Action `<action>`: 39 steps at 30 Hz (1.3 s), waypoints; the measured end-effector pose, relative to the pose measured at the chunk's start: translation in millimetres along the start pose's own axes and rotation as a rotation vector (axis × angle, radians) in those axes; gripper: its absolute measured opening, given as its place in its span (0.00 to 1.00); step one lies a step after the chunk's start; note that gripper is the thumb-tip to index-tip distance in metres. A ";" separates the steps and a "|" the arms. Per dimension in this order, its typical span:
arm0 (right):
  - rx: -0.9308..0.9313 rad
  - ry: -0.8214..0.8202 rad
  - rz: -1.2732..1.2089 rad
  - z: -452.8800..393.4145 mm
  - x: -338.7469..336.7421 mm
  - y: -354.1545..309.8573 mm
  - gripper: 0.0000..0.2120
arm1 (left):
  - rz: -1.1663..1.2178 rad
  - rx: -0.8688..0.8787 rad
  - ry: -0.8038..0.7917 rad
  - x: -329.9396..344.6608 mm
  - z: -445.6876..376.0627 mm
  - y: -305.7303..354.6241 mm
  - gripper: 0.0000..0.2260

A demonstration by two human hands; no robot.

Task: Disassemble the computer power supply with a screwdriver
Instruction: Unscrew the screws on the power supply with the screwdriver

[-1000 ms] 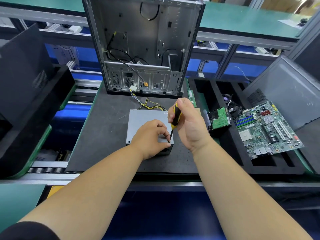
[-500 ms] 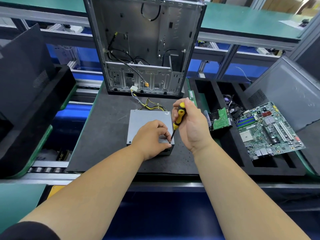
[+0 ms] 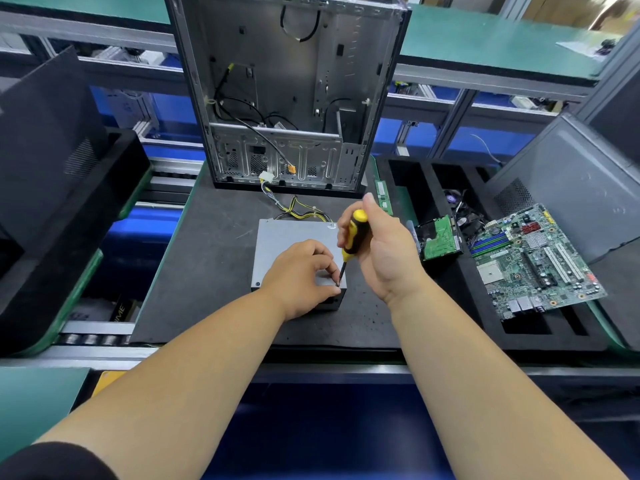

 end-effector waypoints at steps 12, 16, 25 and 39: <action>-0.004 -0.073 -0.094 4.5 9.0 -1.0 0.12 | 0.020 -0.010 -0.002 1.4 -0.1 -2.0 0.08; 0.012 -0.049 -0.045 2.0 3.0 -4.6 0.12 | 0.001 0.002 -0.011 0.5 -1.0 -0.2 0.09; 0.013 -0.011 -0.105 3.4 9.4 1.1 0.28 | 0.026 -0.016 0.003 0.7 0.0 -0.9 0.08; -0.016 -0.013 -0.056 3.3 -1.9 -3.6 0.13 | -0.012 0.001 -0.001 0.5 -0.2 -0.7 0.08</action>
Point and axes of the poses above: each hand's wrist, its own z-axis away from the middle knuckle, its own x-axis out of the palm, y = z × x, the point moved 5 cm from there along -z, towards the middle knuckle, and after that the axes turned 6 degrees about y, right-handed, at the moved point
